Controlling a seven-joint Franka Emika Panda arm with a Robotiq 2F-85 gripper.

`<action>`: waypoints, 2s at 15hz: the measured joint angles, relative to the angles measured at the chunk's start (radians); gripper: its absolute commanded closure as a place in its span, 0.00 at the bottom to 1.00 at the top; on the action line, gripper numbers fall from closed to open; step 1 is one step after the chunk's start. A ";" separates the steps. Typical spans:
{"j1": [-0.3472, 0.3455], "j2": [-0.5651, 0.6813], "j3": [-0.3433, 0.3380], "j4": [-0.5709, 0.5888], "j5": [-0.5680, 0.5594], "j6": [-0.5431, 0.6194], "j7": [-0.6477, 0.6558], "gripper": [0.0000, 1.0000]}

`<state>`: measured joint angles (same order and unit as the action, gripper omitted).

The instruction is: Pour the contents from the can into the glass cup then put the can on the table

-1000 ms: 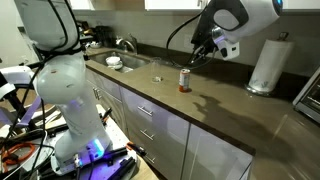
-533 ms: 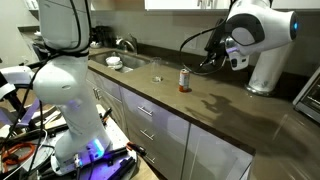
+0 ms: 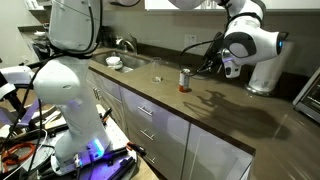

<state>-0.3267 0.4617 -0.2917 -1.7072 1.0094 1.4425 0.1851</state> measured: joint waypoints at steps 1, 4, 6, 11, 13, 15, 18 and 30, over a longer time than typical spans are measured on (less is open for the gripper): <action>0.003 0.012 0.003 0.006 0.000 0.000 0.018 0.00; 0.003 0.046 0.015 0.024 0.000 -0.001 0.069 0.00; 0.003 0.070 0.019 0.037 0.000 -0.014 0.100 0.00; 0.002 0.088 0.021 0.045 0.000 -0.020 0.113 0.00; 0.002 0.088 0.021 0.046 0.000 -0.020 0.113 0.00; 0.002 0.088 0.021 0.045 0.000 -0.020 0.113 0.00; 0.001 0.091 0.020 0.045 0.000 -0.020 0.113 0.00; -0.049 0.135 0.025 0.044 0.092 -0.165 0.124 0.00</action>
<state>-0.3761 0.5971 -0.2664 -1.6631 1.1013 1.2775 0.3091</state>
